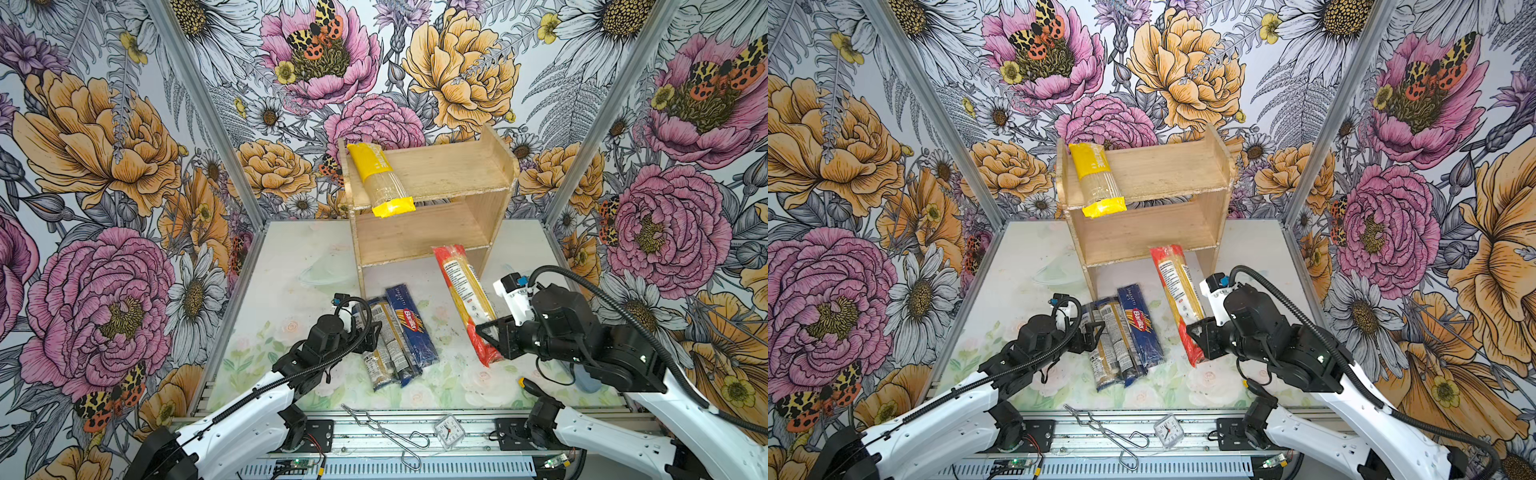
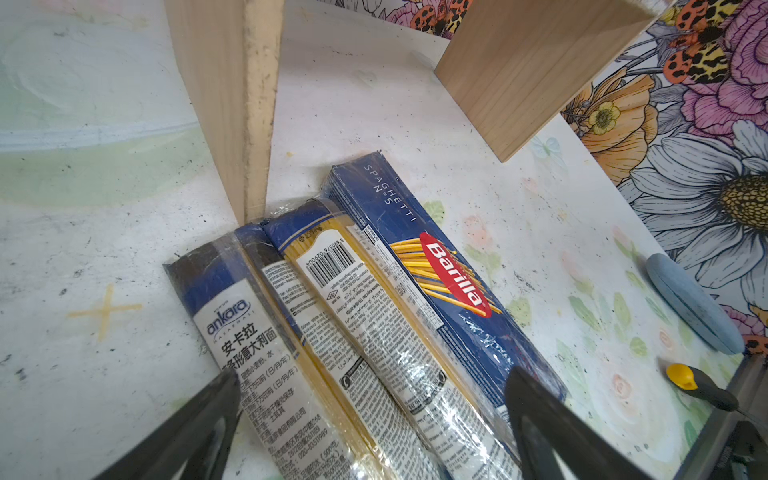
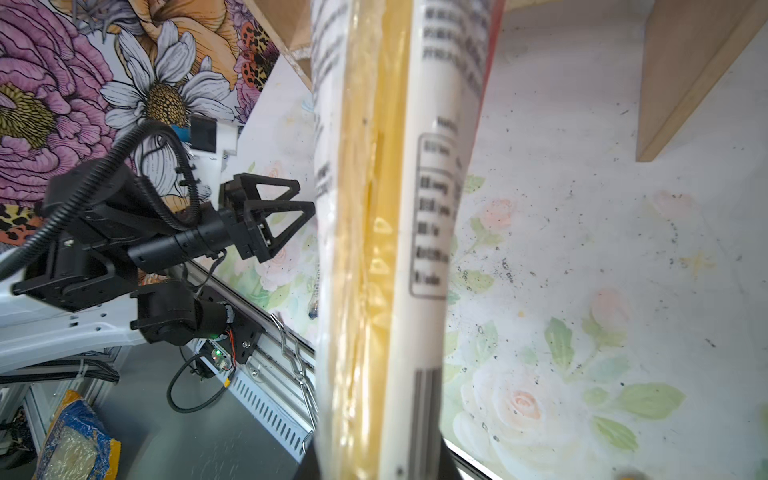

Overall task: Place and organize the pasta boxes and bags onto the shelf
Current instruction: 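Lift the red-topped pack upright with the right gripper toward the upper shelf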

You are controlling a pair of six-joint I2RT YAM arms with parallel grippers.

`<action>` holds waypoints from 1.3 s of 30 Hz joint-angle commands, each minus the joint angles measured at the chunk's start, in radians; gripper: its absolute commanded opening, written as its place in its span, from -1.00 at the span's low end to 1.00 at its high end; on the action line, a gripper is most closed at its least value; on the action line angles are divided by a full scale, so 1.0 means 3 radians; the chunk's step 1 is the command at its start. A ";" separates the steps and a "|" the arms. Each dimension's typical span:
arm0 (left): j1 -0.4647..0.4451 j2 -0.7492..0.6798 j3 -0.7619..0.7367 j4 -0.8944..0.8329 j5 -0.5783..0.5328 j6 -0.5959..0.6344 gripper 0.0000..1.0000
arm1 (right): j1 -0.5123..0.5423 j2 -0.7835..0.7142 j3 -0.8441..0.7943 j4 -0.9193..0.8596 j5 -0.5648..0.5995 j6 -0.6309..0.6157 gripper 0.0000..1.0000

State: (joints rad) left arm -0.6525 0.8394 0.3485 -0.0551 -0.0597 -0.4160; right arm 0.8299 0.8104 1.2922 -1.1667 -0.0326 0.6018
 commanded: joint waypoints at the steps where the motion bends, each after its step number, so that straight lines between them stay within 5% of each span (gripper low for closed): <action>1: -0.0034 0.0038 0.0146 -0.0051 0.0040 0.0083 0.98 | -0.0019 0.0036 0.0619 0.0207 0.0207 -0.0226 -1.00; 17: -0.0035 0.0095 0.0201 -0.0015 0.0069 0.0123 0.98 | -0.0313 0.1993 0.3413 0.0004 0.1163 -0.1074 -1.00; 25: -0.0034 0.0102 0.0255 -0.0023 0.0130 0.0187 0.98 | -0.0591 0.3027 0.4687 0.0072 0.1079 -0.1255 -1.00; 39: -0.0039 0.0160 0.0273 -0.0003 0.0158 0.0236 0.98 | -0.0701 0.3488 0.4844 0.0489 0.0964 -0.1389 -1.00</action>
State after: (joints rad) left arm -0.6571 0.8810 0.4007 -0.0639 -0.0319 -0.3656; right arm 0.6212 1.8748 2.6869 -1.2327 0.2569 0.2070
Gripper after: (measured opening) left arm 0.988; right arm 0.224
